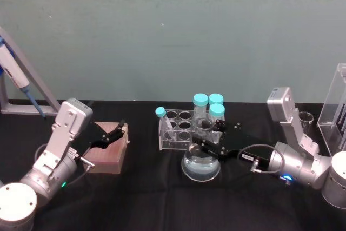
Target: Place the experimental apparatus aside using one hand.
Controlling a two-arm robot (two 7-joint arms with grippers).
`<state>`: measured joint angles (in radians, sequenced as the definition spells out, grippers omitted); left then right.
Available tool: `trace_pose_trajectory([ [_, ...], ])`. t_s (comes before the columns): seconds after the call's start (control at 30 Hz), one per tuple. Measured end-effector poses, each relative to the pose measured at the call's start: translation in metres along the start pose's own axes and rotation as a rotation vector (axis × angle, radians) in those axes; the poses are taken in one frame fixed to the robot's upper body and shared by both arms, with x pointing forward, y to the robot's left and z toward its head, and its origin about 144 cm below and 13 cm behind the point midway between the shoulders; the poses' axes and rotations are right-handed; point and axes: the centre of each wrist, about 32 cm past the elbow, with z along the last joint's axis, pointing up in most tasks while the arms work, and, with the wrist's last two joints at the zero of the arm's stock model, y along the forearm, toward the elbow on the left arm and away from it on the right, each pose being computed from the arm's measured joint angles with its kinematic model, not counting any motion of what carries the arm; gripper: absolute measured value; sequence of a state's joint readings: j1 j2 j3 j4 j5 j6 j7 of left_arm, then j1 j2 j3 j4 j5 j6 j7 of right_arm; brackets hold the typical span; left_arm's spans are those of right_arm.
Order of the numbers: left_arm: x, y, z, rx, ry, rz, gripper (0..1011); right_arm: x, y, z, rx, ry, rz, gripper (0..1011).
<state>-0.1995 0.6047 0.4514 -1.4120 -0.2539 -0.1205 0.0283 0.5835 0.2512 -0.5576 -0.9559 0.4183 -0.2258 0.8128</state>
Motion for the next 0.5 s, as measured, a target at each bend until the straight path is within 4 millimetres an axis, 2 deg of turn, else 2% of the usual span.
trace_pose_trajectory([
  [0.5, 0.0, 0.0, 0.0, 0.0, 0.0, 0.0, 1000, 0.001, -0.03, 0.002, -0.022, 0.014, -0.085, 458],
])
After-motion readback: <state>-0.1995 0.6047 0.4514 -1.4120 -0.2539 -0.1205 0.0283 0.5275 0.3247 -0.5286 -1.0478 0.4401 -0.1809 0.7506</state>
